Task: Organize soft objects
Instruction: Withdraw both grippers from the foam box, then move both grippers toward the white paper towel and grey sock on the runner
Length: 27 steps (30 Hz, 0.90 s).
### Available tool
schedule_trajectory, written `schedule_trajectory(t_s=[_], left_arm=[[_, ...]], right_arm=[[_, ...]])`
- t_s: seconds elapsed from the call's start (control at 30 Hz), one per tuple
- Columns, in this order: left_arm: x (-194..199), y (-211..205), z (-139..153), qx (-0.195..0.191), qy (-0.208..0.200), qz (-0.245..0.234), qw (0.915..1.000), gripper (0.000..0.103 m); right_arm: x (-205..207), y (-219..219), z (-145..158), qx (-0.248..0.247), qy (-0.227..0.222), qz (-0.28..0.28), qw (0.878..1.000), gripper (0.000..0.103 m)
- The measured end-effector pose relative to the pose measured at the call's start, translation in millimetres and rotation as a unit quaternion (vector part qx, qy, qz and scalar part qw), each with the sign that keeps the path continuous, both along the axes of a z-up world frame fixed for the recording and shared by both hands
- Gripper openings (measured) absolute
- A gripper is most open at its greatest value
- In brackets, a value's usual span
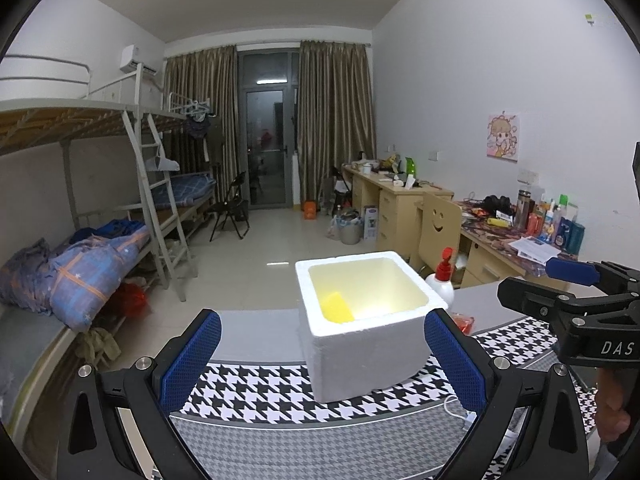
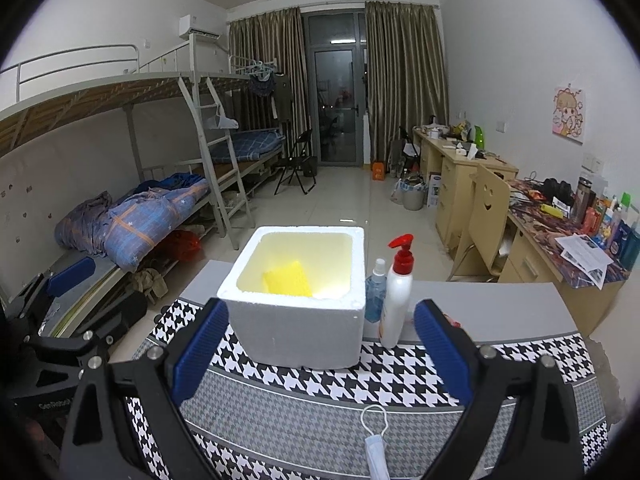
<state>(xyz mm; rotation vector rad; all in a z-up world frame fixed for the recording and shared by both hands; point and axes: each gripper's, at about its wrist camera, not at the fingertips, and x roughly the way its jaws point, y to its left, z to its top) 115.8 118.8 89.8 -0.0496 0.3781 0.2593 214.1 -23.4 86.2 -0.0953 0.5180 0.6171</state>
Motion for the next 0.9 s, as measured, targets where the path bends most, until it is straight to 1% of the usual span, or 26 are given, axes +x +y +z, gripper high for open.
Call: schedule_trajectory(t_s=[0.23,0.5,0.9], left_arm=[[-11.1,-8.3,0.1,-0.005,-0.005,-0.004,1.0000,0.102],[-21.8,-20.1,-6.1,-0.009,-0.005,-0.018,0.9998,0.102],[-36.4,-43.0,-6.5,-0.011,-0.013,-0.039,0.9991,0.102]], right_arm=[[-15.2,-10.2,0.4,0.000,-0.010,-0.004,1.000,0.096],[-34.6,-20.1,-2.2,-0.008,-0.022,-0.002,1.000,0.096],[-51.7,-38.6,-5.0,-0.005,-0.026,-0.010,1.000,0.096]])
